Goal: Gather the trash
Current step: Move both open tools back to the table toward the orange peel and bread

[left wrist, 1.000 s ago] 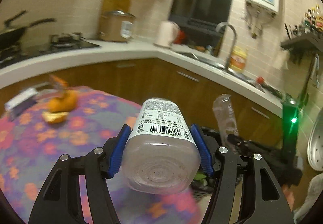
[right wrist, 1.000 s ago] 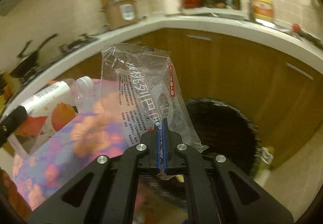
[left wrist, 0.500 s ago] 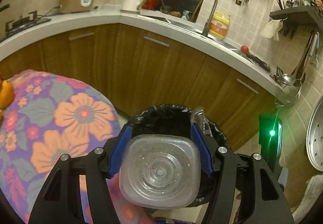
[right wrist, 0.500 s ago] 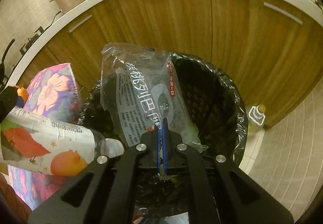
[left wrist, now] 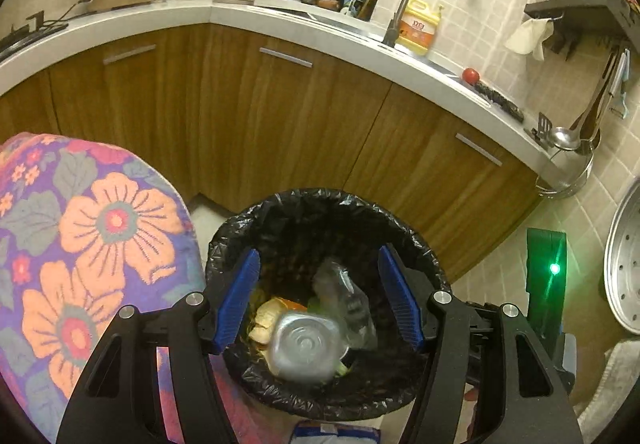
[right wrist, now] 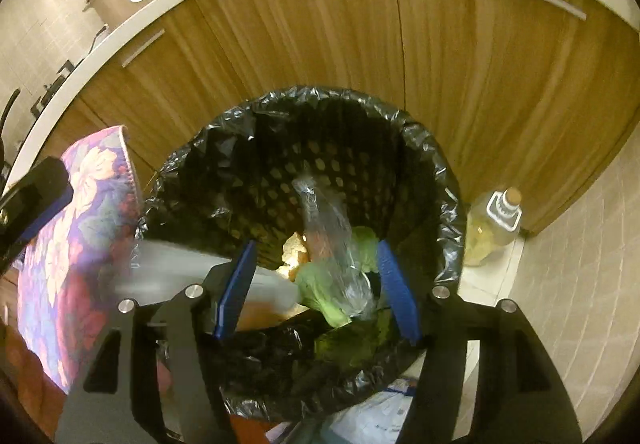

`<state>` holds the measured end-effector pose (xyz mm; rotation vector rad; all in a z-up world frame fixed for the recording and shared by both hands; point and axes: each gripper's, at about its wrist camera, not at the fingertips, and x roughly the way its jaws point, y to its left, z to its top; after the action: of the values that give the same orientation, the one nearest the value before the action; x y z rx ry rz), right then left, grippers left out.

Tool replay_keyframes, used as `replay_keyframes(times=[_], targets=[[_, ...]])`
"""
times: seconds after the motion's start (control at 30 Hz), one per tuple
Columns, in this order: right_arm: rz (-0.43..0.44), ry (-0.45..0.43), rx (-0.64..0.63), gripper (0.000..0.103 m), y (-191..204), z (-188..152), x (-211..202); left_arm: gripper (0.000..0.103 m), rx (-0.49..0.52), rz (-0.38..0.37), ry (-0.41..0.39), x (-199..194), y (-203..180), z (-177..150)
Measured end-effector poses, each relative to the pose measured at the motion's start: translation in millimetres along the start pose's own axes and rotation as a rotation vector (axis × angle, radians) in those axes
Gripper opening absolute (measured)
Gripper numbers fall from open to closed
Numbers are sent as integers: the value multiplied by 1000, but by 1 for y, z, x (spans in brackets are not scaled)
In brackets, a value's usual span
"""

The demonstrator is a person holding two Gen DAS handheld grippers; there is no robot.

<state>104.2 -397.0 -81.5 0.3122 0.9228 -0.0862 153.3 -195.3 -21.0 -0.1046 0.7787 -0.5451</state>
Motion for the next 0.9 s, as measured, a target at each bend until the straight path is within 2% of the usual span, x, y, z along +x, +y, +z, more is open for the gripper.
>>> replay_keyframes(times=[0.23, 0.43, 0.73, 0.9], targets=[[44, -63, -40, 59, 20, 0, -27, 65, 8, -10, -53, -34, 3, -4], [115, -129, -104, 59, 63, 5, -55, 67, -1, 18, -134, -82, 17, -13], [242, -174, -279, 59, 164, 5, -72, 70, -109, 138, -278, -177, 92, -24], [323, -144, -344, 59, 227, 4, -62, 74, -188, 261, -335, -230, 157, -27]])
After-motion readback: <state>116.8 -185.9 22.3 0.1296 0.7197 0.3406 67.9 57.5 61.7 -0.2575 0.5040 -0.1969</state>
